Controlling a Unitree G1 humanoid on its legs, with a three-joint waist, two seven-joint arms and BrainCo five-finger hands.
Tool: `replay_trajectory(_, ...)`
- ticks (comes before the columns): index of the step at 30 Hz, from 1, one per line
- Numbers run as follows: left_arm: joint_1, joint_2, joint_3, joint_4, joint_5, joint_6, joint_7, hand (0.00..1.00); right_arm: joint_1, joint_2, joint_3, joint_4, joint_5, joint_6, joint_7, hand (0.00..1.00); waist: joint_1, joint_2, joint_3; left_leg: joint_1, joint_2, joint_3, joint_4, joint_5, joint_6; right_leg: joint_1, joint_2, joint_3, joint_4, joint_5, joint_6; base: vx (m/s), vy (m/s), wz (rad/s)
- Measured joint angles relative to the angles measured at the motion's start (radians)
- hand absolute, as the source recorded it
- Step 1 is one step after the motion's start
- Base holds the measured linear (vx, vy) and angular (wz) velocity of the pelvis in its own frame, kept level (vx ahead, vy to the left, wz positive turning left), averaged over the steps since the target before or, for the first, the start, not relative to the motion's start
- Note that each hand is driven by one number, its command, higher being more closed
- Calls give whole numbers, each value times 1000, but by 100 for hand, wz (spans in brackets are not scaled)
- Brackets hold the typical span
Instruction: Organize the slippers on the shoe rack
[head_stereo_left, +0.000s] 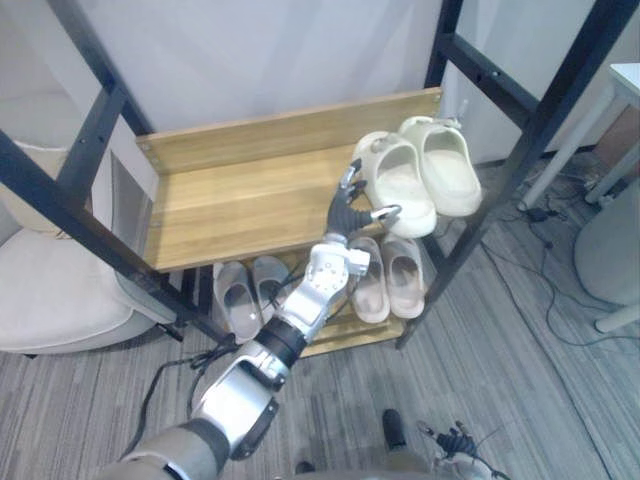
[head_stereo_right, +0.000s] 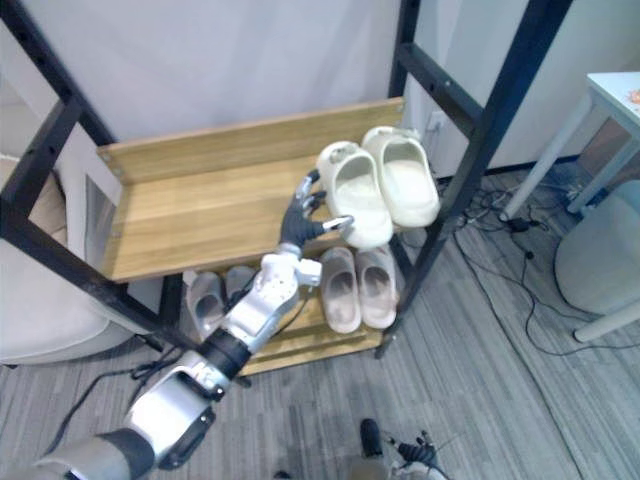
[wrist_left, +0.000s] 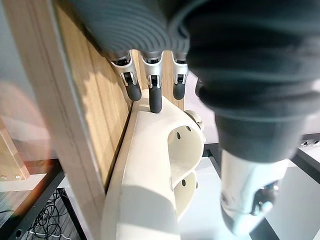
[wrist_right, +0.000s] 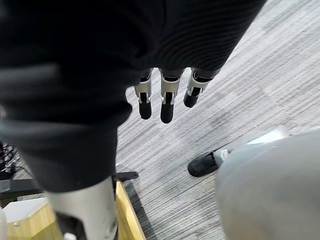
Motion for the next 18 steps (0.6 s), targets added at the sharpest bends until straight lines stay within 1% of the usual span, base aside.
replay_trajectory(4, -13, 0, 9, 8, 0, 4, 3, 0, 15, 11, 0, -36, -1, -1, 0, 0, 1, 0, 6, -1, -3, 13, 14, -13, 6, -4, -4, 11, 8, 0, 3, 6, 18, -8)
replay_trajectory(10, -56, -1, 32, 20, -1, 16, 18, 0, 24, 38, -35, -70, -1, 0, 0, 0, 4, -1, 17, -28, -2, 28, 59, -39, 14, -33, -9, 24, 34, -5, 8, 0, 16, -5)
replay_trajectory(18, -61, -1, 33, 20, 2, 27, 18, 0, 25, 38, -36, -68, -1, 0, 0, 0, 6, -1, 17, -28, -2, 22, 63, -39, 15, -29, -10, 18, 33, -5, 8, 3, 4, 0)
